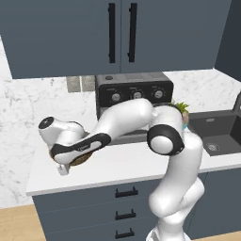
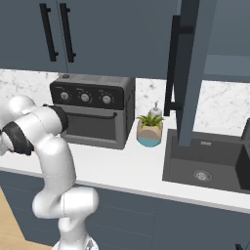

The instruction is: Pick up the bowls on the counter and stack them on top of one another in the open cabinet. Place the smaller bowl on top of the larger bowl.

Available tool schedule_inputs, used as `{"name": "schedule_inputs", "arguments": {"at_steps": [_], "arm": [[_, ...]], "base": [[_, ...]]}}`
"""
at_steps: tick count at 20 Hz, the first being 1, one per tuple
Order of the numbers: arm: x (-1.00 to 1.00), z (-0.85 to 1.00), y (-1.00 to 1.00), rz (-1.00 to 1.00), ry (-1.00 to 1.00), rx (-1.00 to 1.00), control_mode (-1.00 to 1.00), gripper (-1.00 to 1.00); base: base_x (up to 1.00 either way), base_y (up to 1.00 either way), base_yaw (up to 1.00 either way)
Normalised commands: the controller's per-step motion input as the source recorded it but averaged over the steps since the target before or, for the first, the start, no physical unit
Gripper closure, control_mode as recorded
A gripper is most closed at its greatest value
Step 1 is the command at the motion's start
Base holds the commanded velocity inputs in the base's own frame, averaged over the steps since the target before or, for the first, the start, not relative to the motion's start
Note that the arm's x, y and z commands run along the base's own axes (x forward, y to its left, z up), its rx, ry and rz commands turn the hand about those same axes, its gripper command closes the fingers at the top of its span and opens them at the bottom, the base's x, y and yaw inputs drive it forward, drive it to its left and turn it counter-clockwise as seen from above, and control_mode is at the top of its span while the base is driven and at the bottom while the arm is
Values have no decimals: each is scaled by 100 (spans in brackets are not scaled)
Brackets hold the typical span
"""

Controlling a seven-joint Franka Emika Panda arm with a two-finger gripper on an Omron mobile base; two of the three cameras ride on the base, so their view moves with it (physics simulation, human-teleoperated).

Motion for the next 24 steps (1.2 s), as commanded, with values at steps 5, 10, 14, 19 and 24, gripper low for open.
{"name": "schedule_inputs", "arguments": {"at_steps": [5, 10, 14, 19, 24], "arm": [[-73, 68, -37, -16, -15, 0, -100, 100], [-44, 82, -54, -20, -24, 1, -100, 100], [-34, 69, -94, -15, -27, 8, -100, 100], [-19, 46, -95, -7, -20, 14, -100, 100], [-4, 2, -63, 0, -3, 10, -100, 100]], "base": [[0, 0, 0], [0, 0, 0], [0, 0, 0], [0, 0, 0], [0, 0, 0]]}}
